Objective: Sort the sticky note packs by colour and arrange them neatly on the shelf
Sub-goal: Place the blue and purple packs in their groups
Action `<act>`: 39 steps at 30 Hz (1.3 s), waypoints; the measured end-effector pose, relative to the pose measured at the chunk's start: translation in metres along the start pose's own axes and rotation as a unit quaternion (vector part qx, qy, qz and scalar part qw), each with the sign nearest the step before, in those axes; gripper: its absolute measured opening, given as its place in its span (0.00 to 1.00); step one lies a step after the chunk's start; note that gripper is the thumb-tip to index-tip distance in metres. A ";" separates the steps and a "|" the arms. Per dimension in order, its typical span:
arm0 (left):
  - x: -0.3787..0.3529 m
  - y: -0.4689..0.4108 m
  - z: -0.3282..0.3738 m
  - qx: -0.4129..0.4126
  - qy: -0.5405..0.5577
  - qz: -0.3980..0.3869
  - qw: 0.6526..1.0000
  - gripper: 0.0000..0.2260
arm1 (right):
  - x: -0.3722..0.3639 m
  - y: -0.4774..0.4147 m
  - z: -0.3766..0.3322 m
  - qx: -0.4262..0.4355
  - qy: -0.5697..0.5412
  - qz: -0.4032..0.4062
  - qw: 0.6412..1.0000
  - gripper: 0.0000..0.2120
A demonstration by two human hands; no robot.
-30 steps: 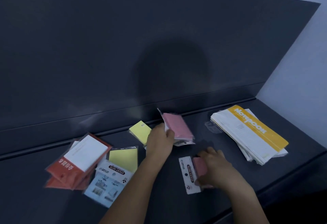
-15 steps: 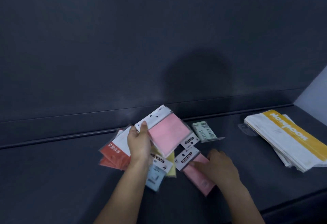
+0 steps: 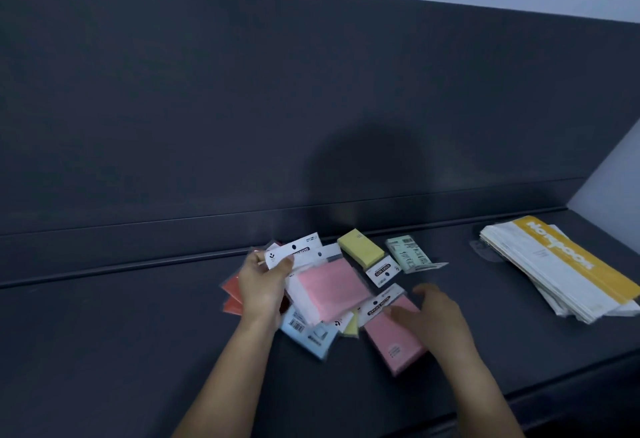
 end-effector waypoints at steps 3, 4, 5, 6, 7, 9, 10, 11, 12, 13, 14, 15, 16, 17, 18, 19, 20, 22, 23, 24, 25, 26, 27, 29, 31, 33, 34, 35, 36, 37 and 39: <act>0.003 0.000 0.003 -0.017 -0.032 -0.022 0.999 0.10 | 0.002 0.003 0.002 0.025 -0.007 0.034 0.999 0.11; 0.004 0.000 0.004 -0.029 -0.046 -0.026 0.998 0.10 | 0.004 0.005 0.002 0.029 -0.013 0.048 0.998 0.08; 0.005 0.000 0.005 -0.038 -0.058 -0.029 0.997 0.09 | 0.005 0.006 0.003 0.034 -0.024 0.062 0.997 0.09; 0.005 0.000 0.005 -0.045 -0.066 -0.032 0.996 0.09 | 0.006 0.008 0.003 0.039 -0.037 0.074 0.996 0.10; 0.006 0.001 0.006 -0.051 -0.072 -0.032 0.996 0.10 | 0.007 0.010 0.003 0.045 -0.052 0.087 0.994 0.10; 0.009 0.002 0.007 -0.062 -0.077 -0.024 0.995 0.10 | 0.009 0.013 0.003 0.050 -0.087 0.107 0.989 0.09; 0.011 0.002 0.008 -0.067 -0.074 -0.018 0.995 0.09 | 0.010 0.014 0.003 0.051 -0.100 0.116 0.987 0.09; 0.013 0.003 0.008 -0.067 -0.069 -0.015 0.995 0.09 | 0.009 0.014 0.003 0.052 -0.106 0.124 0.985 0.09; 0.014 0.003 0.008 -0.061 -0.065 -0.014 0.996 0.09 | 0.009 0.014 0.003 0.051 -0.104 0.127 0.985 0.09; 0.014 0.003 0.007 -0.050 -0.064 -0.020 0.997 0.09 | 0.008 0.013 0.002 0.050 -0.100 0.127 0.986 0.08; 0.014 0.003 0.005 -0.036 -0.065 -0.029 0.997 0.08 | 0.006 0.011 0.001 0.045 -0.093 0.126 0.987 0.07; 0.013 0.002 0.001 -0.020 -0.068 -0.042 0.997 0.08 | 0.004 0.009 0.002 0.035 -0.083 0.126 0.988 0.07; 0.012 0.001 -0.002 -0.003 -0.071 -0.061 0.996 0.07 | 0.001 0.007 0.002 0.023 -0.074 0.127 0.989 0.10; 0.010 0.002 -0.005 0.009 -0.075 -0.079 0.994 0.07 | -0.003 0.005 0.003 0.011 -0.063 0.126 0.990 0.12; 0.008 0.002 -0.006 0.014 -0.082 -0.094 0.992 0.08 | -0.006 0.003 0.004 0.003 -0.053 0.127 0.990 0.14; 0.007 0.003 -0.006 0.012 -0.095 -0.102 0.990 0.10 | -0.008 0.002 0.004 0.000 -0.042 0.130 0.991 0.15; 0.005 0.003 -0.006 0.006 -0.113 -0.107 0.988 0.12 | -0.011 0.001 0.005 0.000 -0.028 0.135 0.990 0.17; 0.000 0.005 -0.004 -0.002 -0.149 -0.122 0.981 0.16 | -0.016 0.000 0.004 0.000 0.014 0.140 0.990 0.21; -0.003 0.005 -0.004 -0.001 -0.164 -0.134 0.977 0.18 | -0.018 0.000 0.003 0.002 0.037 0.141 0.989 0.22; -0.006 0.006 -0.003 -0.002 -0.171 -0.146 0.974 0.19 | -0.020 0.001 0.001 0.008 0.057 0.144 0.988 0.23; -0.009 0.007 -0.003 -0.001 -0.173 -0.155 0.973 0.21 | -0.022 0.002 -0.001 0.019 0.071 0.150 0.986 0.23; -0.011 0.007 -0.005 -0.002 -0.177 -0.164 0.971 0.25 | -0.023 0.003 -0.004 0.038 0.076 0.155 0.984 0.23; -0.013 0.007 -0.006 -0.006 -0.187 -0.172 0.967 0.29 | -0.025 0.004 -0.008 0.066 0.068 0.155 0.983 0.22; -0.017 0.011 -0.005 -0.037 -0.228 -0.182 0.956 0.29 | -0.031 0.002 -0.016 0.129 0.028 0.124 0.984 0.20; -0.019 0.014 -0.001 -0.087 -0.267 -0.169 0.945 0.19 | -0.040 -0.002 -0.022 0.170 0.017 0.077 0.982 0.18; -0.020 0.017 0.003 -0.132 -0.277 -0.145 0.941 0.15 | -0.048 -0.008 -0.026 0.204 0.048 0.056 0.976 0.20; -0.020 0.019 0.005 -0.148 -0.272 -0.132 0.942 0.14 | -0.050 -0.013 -0.027 0.215 0.055 0.048 0.974 0.24; -0.019 0.021 0.008 -0.155 -0.258 -0.120 0.946 0.14 | -0.050 -0.017 -0.029 0.219 0.050 0.035 0.974 0.28; -0.018 0.022 0.010 -0.157 -0.240 -0.111 0.951 0.14 | -0.051 -0.022 -0.031 0.218 0.032 0.018 0.975 0.33; -0.017 0.024 0.013 -0.158 -0.216 -0.105 0.958 0.13 | -0.048 -0.023 -0.034 0.209 -0.005 -0.004 0.978 0.36; -0.013 0.027 0.020 -0.162 -0.158 -0.105 0.968 0.12 | -0.044 -0.026 -0.038 0.183 -0.116 -0.052 0.975 0.39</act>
Point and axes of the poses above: each hand's wrist, its own y-axis away from the middle knuckle, its own x-axis out of the back of the hand, z = x × y, the point moved 4 cm from there along -y, towards the middle knuckle, and after that the axes turned 6 degrees about -x, right-handed, at the moved point
